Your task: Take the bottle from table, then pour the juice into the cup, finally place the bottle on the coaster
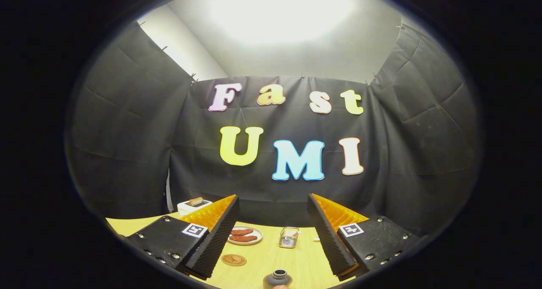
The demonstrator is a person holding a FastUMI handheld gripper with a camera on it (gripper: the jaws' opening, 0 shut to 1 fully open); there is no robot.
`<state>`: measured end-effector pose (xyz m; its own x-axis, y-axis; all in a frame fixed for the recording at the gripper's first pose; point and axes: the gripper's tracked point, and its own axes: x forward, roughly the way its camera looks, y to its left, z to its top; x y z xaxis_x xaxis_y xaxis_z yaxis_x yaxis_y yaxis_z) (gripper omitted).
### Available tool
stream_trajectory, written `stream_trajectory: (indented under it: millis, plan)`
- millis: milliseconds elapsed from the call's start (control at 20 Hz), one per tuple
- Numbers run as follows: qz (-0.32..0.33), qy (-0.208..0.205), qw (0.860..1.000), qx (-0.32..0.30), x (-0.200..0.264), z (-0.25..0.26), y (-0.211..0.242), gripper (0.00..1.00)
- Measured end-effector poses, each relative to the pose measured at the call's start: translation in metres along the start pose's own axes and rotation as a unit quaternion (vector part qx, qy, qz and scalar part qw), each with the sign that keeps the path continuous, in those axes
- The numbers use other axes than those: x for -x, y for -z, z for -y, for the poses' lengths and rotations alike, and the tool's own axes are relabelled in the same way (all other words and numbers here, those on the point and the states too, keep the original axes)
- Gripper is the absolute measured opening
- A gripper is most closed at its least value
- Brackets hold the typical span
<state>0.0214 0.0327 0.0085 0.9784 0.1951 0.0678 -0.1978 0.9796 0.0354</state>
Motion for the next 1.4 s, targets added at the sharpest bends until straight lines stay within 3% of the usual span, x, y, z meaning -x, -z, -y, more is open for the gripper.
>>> stream_trajectory:
  millis: [650,1400]
  plan:
    - [-0.043,-0.019,0.999,-0.023,0.001,0.016,0.094,0.98]
    - [-0.147,-0.051,0.988,-0.016,0.004,0.009,0.204,0.98]
